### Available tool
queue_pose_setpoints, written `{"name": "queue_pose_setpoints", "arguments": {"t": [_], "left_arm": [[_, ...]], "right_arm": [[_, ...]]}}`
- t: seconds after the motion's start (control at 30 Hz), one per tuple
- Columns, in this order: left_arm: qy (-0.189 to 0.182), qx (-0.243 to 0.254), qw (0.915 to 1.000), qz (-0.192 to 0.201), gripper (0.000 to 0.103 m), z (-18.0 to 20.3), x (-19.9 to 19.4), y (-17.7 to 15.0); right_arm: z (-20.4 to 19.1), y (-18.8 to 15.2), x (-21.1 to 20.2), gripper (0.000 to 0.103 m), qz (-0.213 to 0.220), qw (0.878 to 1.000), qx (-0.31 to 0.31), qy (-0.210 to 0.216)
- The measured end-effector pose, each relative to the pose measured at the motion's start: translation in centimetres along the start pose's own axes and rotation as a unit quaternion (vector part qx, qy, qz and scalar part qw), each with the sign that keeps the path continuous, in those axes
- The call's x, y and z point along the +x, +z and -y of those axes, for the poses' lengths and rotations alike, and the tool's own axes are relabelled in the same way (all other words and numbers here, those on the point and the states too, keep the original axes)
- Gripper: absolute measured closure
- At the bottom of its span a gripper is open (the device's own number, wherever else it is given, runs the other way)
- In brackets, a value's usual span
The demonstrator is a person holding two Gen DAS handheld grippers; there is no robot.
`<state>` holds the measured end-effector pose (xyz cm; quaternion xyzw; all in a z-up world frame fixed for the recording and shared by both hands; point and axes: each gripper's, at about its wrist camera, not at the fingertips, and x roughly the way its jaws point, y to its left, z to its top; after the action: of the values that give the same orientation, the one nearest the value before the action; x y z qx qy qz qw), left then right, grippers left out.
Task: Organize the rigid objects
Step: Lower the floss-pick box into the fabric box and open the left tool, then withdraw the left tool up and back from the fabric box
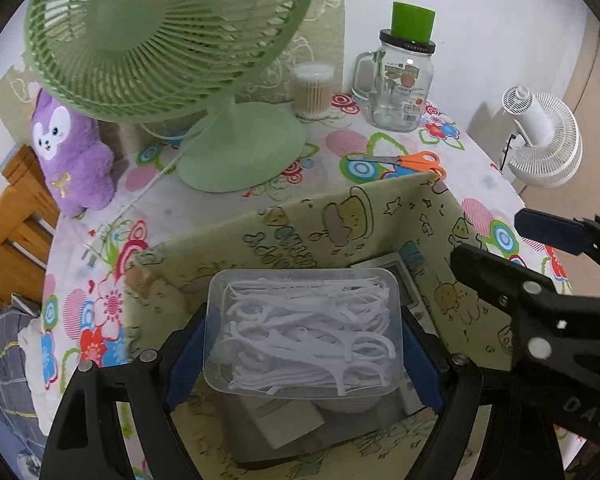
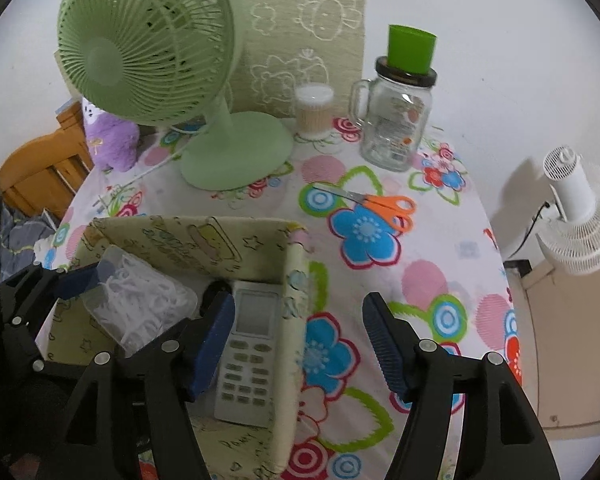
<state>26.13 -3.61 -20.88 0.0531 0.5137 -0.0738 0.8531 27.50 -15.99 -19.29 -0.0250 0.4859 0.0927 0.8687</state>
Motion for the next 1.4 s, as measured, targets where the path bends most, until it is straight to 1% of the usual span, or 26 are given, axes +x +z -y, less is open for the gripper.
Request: {"name": "queue_pose_setpoints", "arguments": {"t": [0.2,0.27,0.33,0.4,0.5,1.03,1.2,1.33,1.4], "left_arm": [[0.003,-0.01,0.9999,-0.012,0.014,0.3,0.7,0.1],[0.004,-0.013,0.9999,-0.01,0.011,0.2,0.6,0.1],[-0.004,-0.006,1.0,-0.004,0.009,0.3,0.3,0.0],[0.008,0.002,1.0,0.004,0.008,0.5,-0.1,-0.2],[0.004,0.0,1.0,0.003,0.007,0.5,-0.6,-0.4],[0.006,-0.014,0.9997,0.02,0.007,0.3,-4.9,-3.5],[0.014,-0.018,0.9992,0.034,0.007,0.3,-6.6,-4.5],[0.006,-0.023,0.9992,0.032,0.007,0.2,-7.5,-5.2],[0.007,-0.022,0.9991,0.036,0.007,0.2,-8.0,-5.5]], "right_arm": [[0.7,-0.6,0.1,0.033,-0.007,1.0,0.013,-0.004],[0.8,-0.9,0.2,0.033,-0.008,1.0,0.014,-0.002],[0.9,-1.0,0.1,0.033,-0.009,1.0,0.016,-0.001],[0.9,-1.2,0.0,0.033,-0.009,1.0,0.017,-0.002],[0.9,-1.4,-0.4,0.033,-0.009,1.0,0.02,0.001],[-0.4,-3.8,-4.0,0.033,0.001,1.0,0.021,-0.001],[-0.5,-4.7,-5.4,0.033,0.006,0.999,0.032,-0.001],[-0.9,-5.4,-6.5,0.033,0.011,0.999,0.032,0.0],[-1.0,-5.7,-7.2,0.029,0.015,0.999,0.032,-0.001]]}}
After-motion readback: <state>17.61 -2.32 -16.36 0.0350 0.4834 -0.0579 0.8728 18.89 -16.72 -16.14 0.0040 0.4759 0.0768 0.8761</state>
